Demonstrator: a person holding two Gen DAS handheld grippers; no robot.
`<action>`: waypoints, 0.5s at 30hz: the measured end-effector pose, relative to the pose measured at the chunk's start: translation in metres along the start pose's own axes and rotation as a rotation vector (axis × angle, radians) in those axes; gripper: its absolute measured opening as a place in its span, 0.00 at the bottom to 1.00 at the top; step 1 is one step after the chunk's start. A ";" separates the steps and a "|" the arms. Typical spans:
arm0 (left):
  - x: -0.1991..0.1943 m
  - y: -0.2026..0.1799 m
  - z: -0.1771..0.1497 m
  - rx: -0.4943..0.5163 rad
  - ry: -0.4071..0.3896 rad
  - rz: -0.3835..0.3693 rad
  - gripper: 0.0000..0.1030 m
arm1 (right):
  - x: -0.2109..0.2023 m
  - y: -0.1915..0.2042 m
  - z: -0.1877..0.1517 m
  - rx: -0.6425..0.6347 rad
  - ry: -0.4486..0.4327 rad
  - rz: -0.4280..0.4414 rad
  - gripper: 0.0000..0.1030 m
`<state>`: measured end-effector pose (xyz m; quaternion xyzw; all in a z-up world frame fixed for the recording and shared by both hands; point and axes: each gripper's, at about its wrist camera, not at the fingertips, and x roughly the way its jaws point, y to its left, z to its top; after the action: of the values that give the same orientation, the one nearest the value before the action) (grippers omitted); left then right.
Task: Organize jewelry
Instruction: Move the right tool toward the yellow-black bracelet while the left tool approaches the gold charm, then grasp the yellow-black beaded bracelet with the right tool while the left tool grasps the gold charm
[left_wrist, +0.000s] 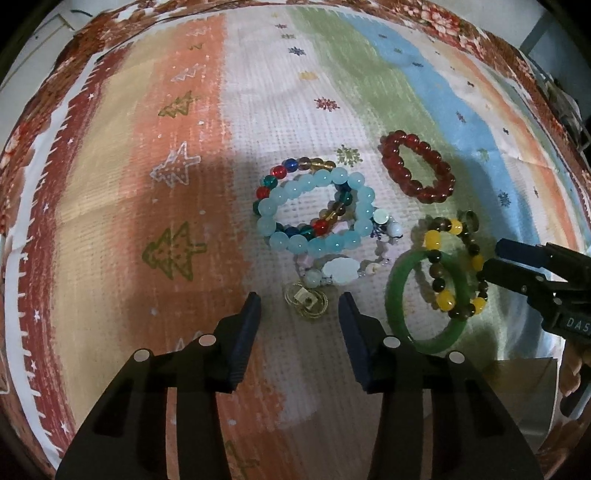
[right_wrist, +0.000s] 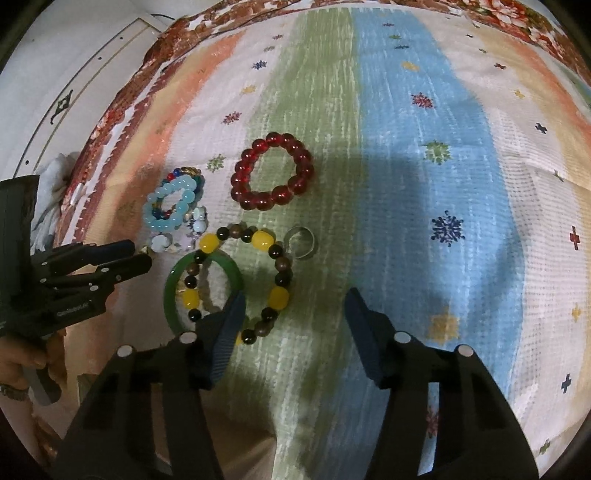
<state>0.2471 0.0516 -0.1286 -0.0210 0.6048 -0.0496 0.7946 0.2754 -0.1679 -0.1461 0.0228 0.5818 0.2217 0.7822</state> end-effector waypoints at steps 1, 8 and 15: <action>0.001 -0.001 0.001 0.010 0.001 0.007 0.42 | 0.002 0.000 0.001 0.000 0.002 -0.002 0.55; 0.006 -0.010 0.005 0.094 0.007 0.063 0.41 | 0.011 0.004 0.007 -0.008 0.011 -0.015 0.54; 0.010 -0.019 0.011 0.130 0.011 0.077 0.22 | 0.016 0.006 0.007 -0.022 0.030 -0.058 0.33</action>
<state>0.2594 0.0309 -0.1339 0.0545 0.6050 -0.0583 0.7922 0.2831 -0.1548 -0.1561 -0.0061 0.5914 0.2056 0.7797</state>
